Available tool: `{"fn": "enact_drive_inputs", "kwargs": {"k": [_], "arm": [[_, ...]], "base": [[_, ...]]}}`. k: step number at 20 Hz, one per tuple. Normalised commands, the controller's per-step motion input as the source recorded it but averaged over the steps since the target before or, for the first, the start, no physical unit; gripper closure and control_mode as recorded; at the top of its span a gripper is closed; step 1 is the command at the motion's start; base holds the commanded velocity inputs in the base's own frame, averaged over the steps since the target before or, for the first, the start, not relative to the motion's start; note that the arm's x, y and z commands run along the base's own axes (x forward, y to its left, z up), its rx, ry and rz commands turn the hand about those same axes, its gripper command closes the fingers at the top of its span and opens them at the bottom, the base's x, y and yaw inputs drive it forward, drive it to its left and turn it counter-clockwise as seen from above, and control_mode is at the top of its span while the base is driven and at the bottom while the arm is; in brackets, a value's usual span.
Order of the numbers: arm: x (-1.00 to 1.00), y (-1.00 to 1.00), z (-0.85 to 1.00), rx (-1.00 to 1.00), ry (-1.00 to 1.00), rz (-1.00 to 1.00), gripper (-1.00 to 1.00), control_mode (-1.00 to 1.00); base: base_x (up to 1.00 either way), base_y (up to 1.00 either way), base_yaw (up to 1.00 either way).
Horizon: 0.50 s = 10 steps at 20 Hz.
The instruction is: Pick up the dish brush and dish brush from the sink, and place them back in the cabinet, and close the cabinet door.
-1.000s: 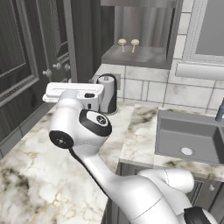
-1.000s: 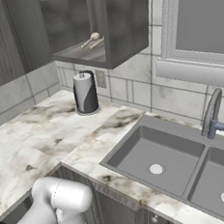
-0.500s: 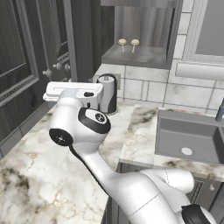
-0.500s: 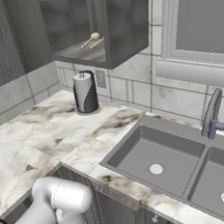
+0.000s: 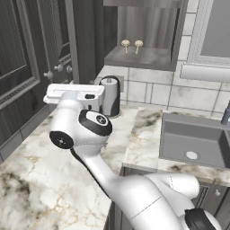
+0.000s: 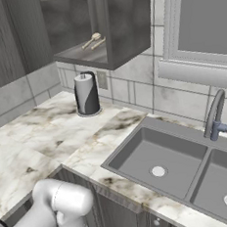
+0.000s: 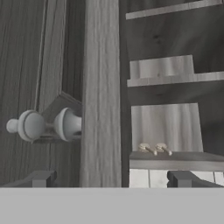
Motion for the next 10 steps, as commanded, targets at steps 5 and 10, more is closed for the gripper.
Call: {"fn": "enact_drive_inputs", "kwargs": {"k": [5, 10], "arm": [[0.12, 0.13, 0.00, 0.00, 0.00, -0.02, -1.00, -1.00], [0.15, 0.08, 0.00, 0.00, 0.00, -0.02, -1.00, -1.00]], "base": [[0.00, 0.00, 0.00], [0.00, 0.00, 0.00]]}}
